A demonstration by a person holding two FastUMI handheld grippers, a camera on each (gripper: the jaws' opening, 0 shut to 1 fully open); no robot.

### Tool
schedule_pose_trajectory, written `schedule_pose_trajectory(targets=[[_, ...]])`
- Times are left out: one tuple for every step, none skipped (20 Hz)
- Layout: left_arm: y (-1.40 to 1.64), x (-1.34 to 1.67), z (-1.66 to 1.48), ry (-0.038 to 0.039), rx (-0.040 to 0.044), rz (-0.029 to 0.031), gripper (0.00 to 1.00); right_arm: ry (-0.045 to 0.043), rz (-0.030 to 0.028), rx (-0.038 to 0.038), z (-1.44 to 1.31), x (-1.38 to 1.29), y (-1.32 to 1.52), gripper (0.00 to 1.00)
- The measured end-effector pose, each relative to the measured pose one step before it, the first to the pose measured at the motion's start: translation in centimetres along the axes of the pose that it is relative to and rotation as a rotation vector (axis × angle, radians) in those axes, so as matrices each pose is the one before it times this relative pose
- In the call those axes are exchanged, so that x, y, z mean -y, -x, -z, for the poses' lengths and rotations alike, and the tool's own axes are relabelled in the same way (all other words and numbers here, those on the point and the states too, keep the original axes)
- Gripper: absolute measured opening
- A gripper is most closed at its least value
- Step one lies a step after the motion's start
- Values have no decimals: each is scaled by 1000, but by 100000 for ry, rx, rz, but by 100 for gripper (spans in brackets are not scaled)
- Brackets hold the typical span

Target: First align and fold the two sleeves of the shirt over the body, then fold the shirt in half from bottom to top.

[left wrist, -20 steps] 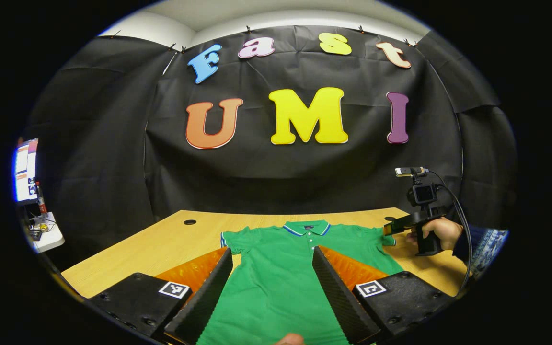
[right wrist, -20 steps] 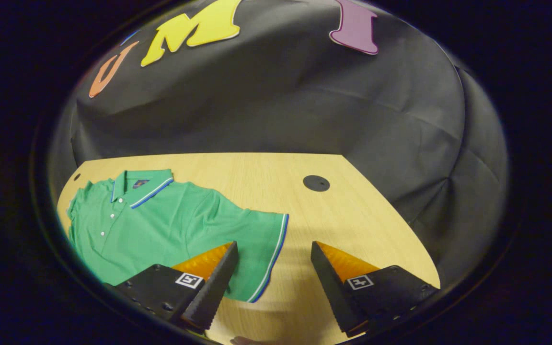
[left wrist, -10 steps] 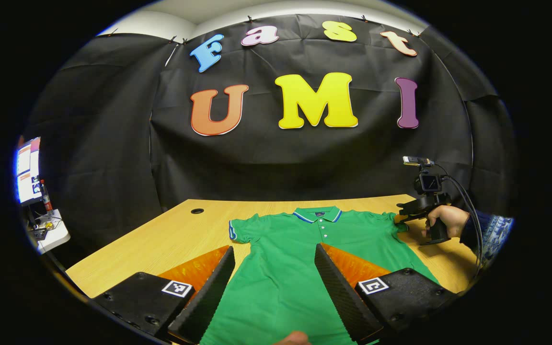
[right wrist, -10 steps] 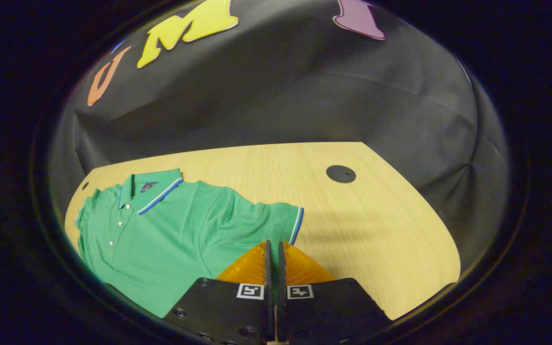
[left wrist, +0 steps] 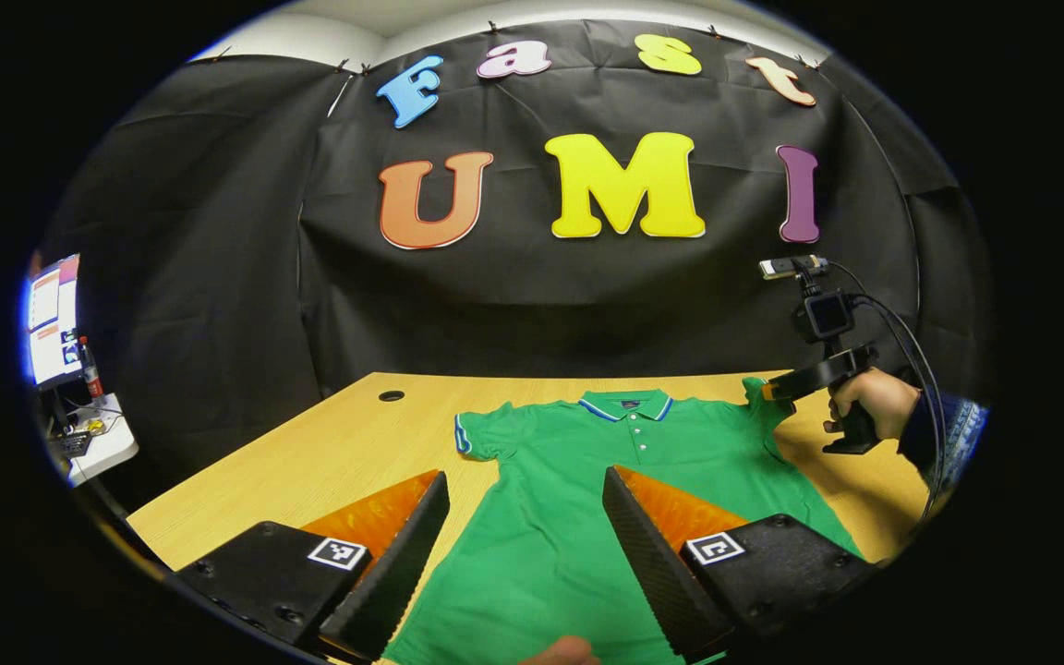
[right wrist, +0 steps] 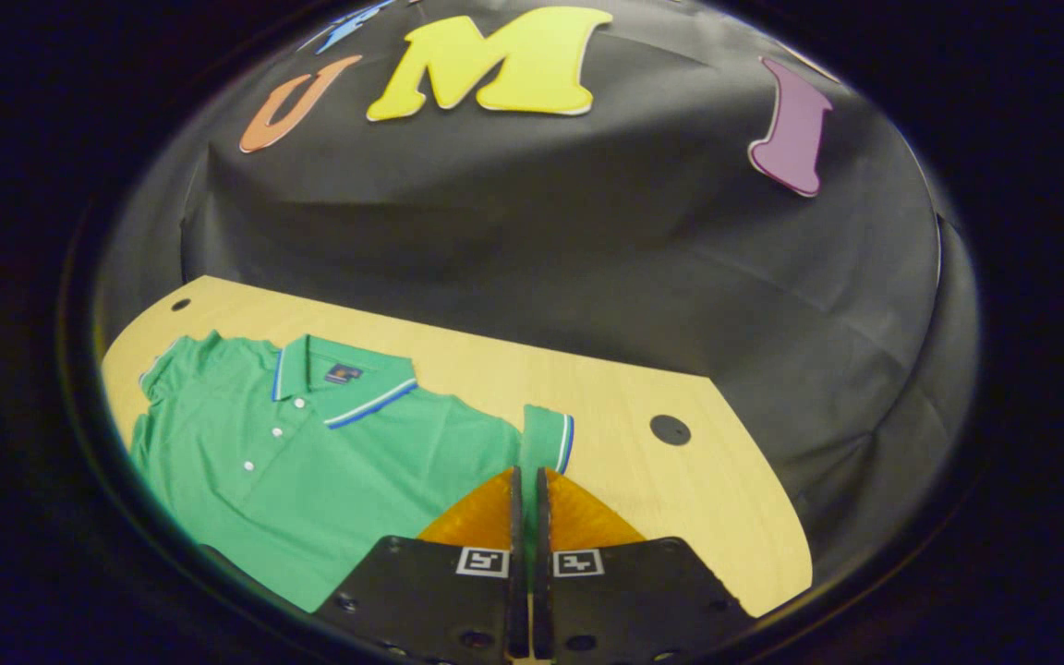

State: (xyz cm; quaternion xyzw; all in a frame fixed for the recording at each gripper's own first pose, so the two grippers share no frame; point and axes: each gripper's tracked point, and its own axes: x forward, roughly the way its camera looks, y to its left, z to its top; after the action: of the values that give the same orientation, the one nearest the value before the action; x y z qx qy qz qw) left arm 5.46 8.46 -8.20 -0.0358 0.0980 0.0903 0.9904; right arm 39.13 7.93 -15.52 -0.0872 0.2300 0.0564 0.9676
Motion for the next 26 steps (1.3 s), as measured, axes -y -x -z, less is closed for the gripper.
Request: schedule_pose_trajectory(targets=[[43,-185,167,1042,-588,45,100,889,-1882,112,-334,-1506,177,3],[86,-158,-79,1344,-384,237,100,720,-1570,-130,-198,-1277,214,5],[321,16,-282,906,318,664,100,-366,-774,101,-307,-1149,178,3],[294,-4,-412,260,891,619,100,-1519,-1754,188,-358,-1239,213,2],[240,-166,-371,-188,962,-105,100,-1961,-2590,582,-584,-1268,418,5],[192,-268,-351,-339,1043,-372,100,-2278,-2058,633,-428,-1065,361,35],[122,-280,-187,-177,719,-251,100,-1481,462,400,11,-366,-115,65],[114,-75,-211,160,393,-68,100,-1524,388,947,-1131,144,1200,96],[98,14,-68,387,327,206,100,-1605,156,1404,-512,-186,848,95],[99,15,-142,344,281,203,100,-1445,-207,1260,-683,-105,970,95],[117,-58,-43,-48,-36,-145,100,-944,249,1350,-461,106,1079,95],[118,-35,-141,-375,356,-368,100,-715,-344,2144,-668,32,1336,95],[177,-58,-204,-341,453,-402,100,-372,-963,1715,-521,-107,1465,95],[246,-12,-282,492,762,-116,100,303,-291,826,-324,124,1520,96],[166,155,-163,706,693,623,100,124,145,796,-110,233,1386,96],[112,219,-265,252,490,691,100,359,-548,656,-154,-24,1458,95],[173,43,-210,-283,389,-39,100,573,-824,424,138,-54,1385,95],[253,-176,-307,-703,819,-803,100,640,-715,741,-51,-61,1438,95],[145,-283,-82,-785,691,-966,100,367,-658,982,-9,-151,1472,95],[157,-103,-215,-352,738,-551,100,-541,290,1135,-77,-2,1364,95],[128,66,-184,490,641,-136,100,-109,-277,1773,-184,-55,1396,95],[151,76,-168,986,654,235,100,862,-421,3004,-316,-156,1364,95],[-39,197,7,437,189,397,100,2268,17,3908,-465,-64,1434,95],[-54,125,136,-453,-428,190,100,2731,504,3431,-234,34,1575,95],[-34,-102,121,-1404,-346,-423,100,1130,1146,2845,-262,109,1560,95],[39,-216,-25,-1945,-41,-1220,100,-594,-1085,2504,-86,-445,1594,95]])
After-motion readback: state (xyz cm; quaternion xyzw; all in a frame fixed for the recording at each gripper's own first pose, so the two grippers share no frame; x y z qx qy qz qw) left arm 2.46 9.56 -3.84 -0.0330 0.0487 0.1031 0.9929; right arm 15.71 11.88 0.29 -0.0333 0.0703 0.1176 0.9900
